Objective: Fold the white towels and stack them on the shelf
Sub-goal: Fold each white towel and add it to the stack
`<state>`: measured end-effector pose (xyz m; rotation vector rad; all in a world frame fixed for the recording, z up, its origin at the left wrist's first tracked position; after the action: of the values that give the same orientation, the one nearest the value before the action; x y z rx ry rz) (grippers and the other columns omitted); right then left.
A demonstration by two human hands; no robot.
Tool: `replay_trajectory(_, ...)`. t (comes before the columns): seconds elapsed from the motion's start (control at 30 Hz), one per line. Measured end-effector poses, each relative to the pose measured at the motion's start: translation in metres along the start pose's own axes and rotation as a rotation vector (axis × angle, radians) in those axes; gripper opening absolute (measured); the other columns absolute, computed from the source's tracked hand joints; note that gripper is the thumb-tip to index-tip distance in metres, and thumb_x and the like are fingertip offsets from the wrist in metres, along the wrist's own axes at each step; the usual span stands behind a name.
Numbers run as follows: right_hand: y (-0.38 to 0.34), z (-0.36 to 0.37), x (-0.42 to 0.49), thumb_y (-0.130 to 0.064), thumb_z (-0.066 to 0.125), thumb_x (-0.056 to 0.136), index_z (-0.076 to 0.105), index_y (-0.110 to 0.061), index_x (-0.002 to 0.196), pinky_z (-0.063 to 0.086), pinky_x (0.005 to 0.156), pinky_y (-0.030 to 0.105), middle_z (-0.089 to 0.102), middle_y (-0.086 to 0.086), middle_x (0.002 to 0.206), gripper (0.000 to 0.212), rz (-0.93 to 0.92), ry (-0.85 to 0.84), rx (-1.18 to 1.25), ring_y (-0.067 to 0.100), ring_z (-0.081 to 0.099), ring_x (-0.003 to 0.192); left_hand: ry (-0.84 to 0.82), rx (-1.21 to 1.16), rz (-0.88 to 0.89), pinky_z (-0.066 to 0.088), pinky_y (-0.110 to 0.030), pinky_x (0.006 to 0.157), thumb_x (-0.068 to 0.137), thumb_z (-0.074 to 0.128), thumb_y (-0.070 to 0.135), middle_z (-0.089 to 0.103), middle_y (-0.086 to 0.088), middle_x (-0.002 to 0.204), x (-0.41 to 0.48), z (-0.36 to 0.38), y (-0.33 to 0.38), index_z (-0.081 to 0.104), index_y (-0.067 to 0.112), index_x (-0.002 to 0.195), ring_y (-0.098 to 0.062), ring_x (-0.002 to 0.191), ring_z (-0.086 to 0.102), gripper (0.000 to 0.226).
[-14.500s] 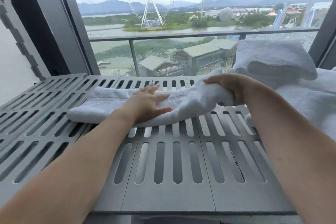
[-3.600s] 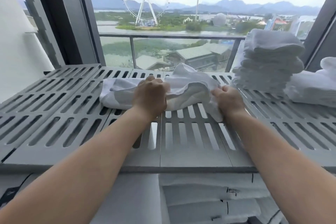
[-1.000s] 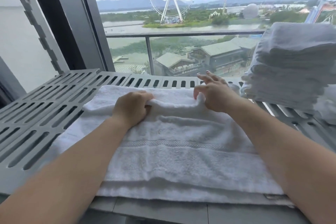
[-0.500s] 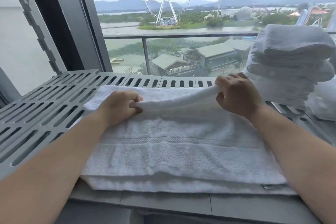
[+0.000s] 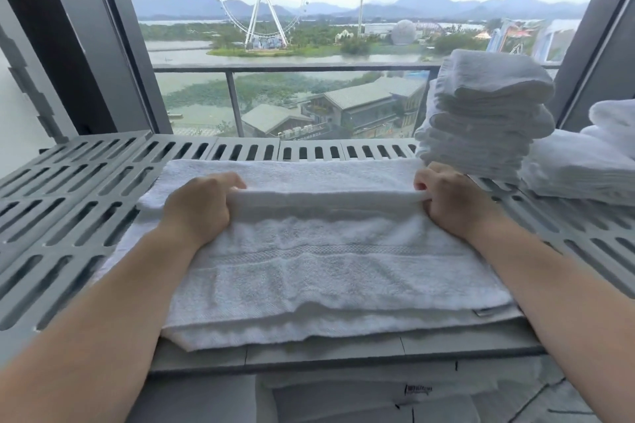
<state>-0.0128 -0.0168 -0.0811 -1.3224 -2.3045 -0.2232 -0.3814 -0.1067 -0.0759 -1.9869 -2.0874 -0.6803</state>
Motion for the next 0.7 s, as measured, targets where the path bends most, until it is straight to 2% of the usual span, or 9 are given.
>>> replay_trajectory(0.07, 0.007, -0.002, -0.006, 0.005, 0.051, 0.081, 0.061, -0.012, 0.086, 0.038, 0.07, 0.031, 0.058, 0.006, 0.086, 0.021, 0.061, 0.038, 0.006, 0.028, 0.055, 0.087, 0.015, 0.058, -0.048, 0.044, -0.032, 0.06, 0.083, 0.046, -0.008, 0.068, 0.001, 0.076, -0.001, -0.003, -0.006, 0.076, 0.029, 0.097, -0.023, 0.071, 0.06, 0.049)
replay_trajectory(0.13, 0.012, -0.008, -0.011, 0.005, 0.051, 0.082, 0.067, -0.011, 0.086, 0.046, 0.072, 0.035, 0.065, 0.009, 0.086, 0.023, 0.104, 0.116, 0.016, 0.03, 0.059, 0.087, 0.072, 0.082, -0.069, 0.041, -0.032, 0.059, 0.078, 0.048, -0.011, 0.071, -0.002, 0.074, -0.003, -0.011, -0.007, 0.08, 0.028, 0.092, -0.027, 0.069, 0.061, 0.053)
replay_trajectory(0.2, 0.015, -0.016, -0.015, 0.003, 0.053, 0.08, 0.072, -0.012, 0.085, 0.053, 0.075, 0.042, 0.069, 0.012, 0.085, 0.025, 0.138, 0.186, 0.005, 0.034, 0.062, 0.086, 0.194, 0.095, -0.035, 0.048, -0.036, 0.062, 0.078, 0.051, -0.013, 0.078, -0.007, 0.087, -0.006, -0.024, -0.002, 0.081, 0.026, 0.099, -0.033, 0.078, 0.067, 0.053)
replay_trajectory(0.27, 0.018, -0.017, -0.017, 0.004, 0.054, 0.078, 0.075, -0.014, 0.085, 0.055, 0.076, 0.044, 0.069, 0.014, 0.084, 0.028, 0.18, 0.194, 0.003, 0.036, 0.064, 0.084, 0.256, 0.091, -0.013, 0.057, -0.042, 0.073, 0.079, 0.053, -0.011, 0.079, -0.008, 0.1, -0.009, -0.031, 0.003, 0.081, 0.021, 0.102, -0.036, 0.092, 0.071, 0.049)
replay_trajectory(0.3, 0.019, -0.018, -0.018, 0.005, 0.055, 0.076, 0.076, -0.014, 0.084, 0.055, 0.076, 0.044, 0.069, 0.015, 0.084, 0.029, 0.192, 0.196, 0.001, 0.036, 0.065, 0.083, 0.231, 0.099, -0.019, 0.057, -0.042, 0.074, 0.079, 0.053, -0.01, 0.079, -0.008, 0.099, -0.009, -0.028, 0.003, 0.081, 0.02, 0.1, -0.036, 0.092, 0.071, 0.046)
replay_trajectory(0.4, 0.015, -0.017, -0.019, 0.007, 0.058, 0.073, 0.076, -0.013, 0.078, 0.055, 0.074, 0.043, 0.069, 0.013, 0.08, 0.027, 0.183, 0.193, -0.006, 0.035, 0.065, 0.08, 0.083, 0.145, -0.086, 0.049, -0.034, 0.065, 0.077, 0.052, -0.005, 0.077, -0.006, 0.084, -0.009, -0.013, -0.003, 0.081, 0.021, 0.086, -0.033, 0.079, 0.066, 0.04)
replay_trajectory(0.5, 0.013, -0.02, -0.018, 0.008, 0.059, 0.073, 0.073, -0.012, 0.066, 0.054, 0.069, 0.04, 0.068, 0.009, 0.071, 0.026, 0.175, 0.212, -0.007, 0.034, 0.064, 0.079, 0.114, 0.11, -0.097, 0.053, -0.036, 0.066, 0.078, 0.05, -0.004, 0.077, -0.001, 0.082, -0.007, -0.019, -0.005, 0.078, 0.02, 0.075, -0.029, 0.077, 0.066, 0.037)
replay_trajectory(0.6, 0.012, -0.021, -0.019, 0.004, 0.055, 0.075, 0.07, -0.01, 0.064, 0.052, 0.067, 0.039, 0.066, 0.009, 0.07, 0.023, 0.197, 0.211, -0.002, 0.034, 0.061, 0.08, 0.162, 0.036, -0.145, 0.058, -0.038, 0.067, 0.079, 0.05, -0.001, 0.075, 0.004, 0.076, -0.011, -0.025, -0.012, 0.067, 0.021, 0.059, -0.024, 0.074, 0.068, 0.035)
replay_trajectory(0.7, -0.006, -0.024, -0.019, -0.005, 0.049, 0.076, 0.07, -0.009, 0.066, 0.05, 0.069, 0.037, 0.065, 0.009, 0.069, 0.023, 0.106, 0.213, 0.033, 0.033, 0.06, 0.078, 0.083, 0.058, -0.226, 0.056, -0.037, 0.064, 0.074, 0.045, 0.0, 0.07, 0.001, 0.068, -0.015, -0.017, -0.017, 0.067, 0.018, 0.058, -0.025, 0.068, 0.064, 0.032)
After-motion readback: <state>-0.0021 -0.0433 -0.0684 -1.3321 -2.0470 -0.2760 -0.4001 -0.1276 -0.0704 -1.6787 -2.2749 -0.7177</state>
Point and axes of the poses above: each hand's wrist, its own x-axis towards the middle knuckle, its own z-axis out of the palm, y = z × x, the point moved 9 cm from there along x, towards the middle knuckle
